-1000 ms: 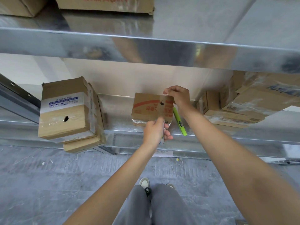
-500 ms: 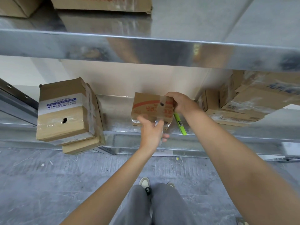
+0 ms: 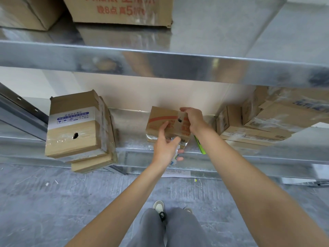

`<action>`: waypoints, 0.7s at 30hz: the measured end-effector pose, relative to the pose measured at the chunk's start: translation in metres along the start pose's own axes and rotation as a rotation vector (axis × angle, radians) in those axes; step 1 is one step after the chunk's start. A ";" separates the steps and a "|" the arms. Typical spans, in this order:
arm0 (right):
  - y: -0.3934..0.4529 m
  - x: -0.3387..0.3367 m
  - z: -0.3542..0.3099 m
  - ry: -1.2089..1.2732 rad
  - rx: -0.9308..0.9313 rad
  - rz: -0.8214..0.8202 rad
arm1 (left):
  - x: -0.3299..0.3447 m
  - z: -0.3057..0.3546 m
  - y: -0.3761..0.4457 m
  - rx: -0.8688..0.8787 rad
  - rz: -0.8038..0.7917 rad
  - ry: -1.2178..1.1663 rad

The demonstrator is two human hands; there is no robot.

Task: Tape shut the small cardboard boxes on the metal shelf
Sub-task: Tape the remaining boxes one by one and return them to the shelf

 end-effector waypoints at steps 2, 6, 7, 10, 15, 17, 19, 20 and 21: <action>-0.003 -0.002 0.002 -0.124 -0.200 0.002 | -0.001 0.000 0.001 0.002 -0.004 -0.009; -0.018 -0.008 -0.001 -0.551 -0.613 -0.110 | -0.002 0.000 0.002 0.010 -0.013 -0.017; -0.020 -0.007 0.001 -0.644 -0.665 -0.154 | -0.002 -0.001 0.002 0.010 -0.013 -0.009; -0.022 -0.009 0.007 -0.693 -0.682 -0.164 | -0.001 -0.001 0.002 0.009 -0.013 0.009; -0.022 -0.012 0.003 -0.543 -0.589 -0.156 | -0.001 -0.001 0.004 0.005 -0.015 -0.002; -0.022 -0.011 0.000 -0.611 -0.623 -0.161 | -0.001 -0.002 0.004 0.005 -0.020 0.003; -0.021 -0.006 0.001 -0.833 -0.705 -0.193 | -0.002 -0.001 0.005 0.001 -0.023 -0.014; -0.020 -0.006 0.004 -0.973 -0.724 -0.211 | -0.002 -0.002 0.005 -0.004 -0.031 -0.029; -0.019 -0.007 0.008 -1.085 -0.727 -0.225 | -0.002 -0.002 0.005 -0.006 -0.040 -0.044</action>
Point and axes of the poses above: each hand's wrist, its own y-axis towards the middle knuckle, its own x-axis out of the palm, z = x × y, the point moved 3 cm from there along y, towards the middle knuckle, and after that the axes turned 5 degrees about -x, right-handed, at the moved point
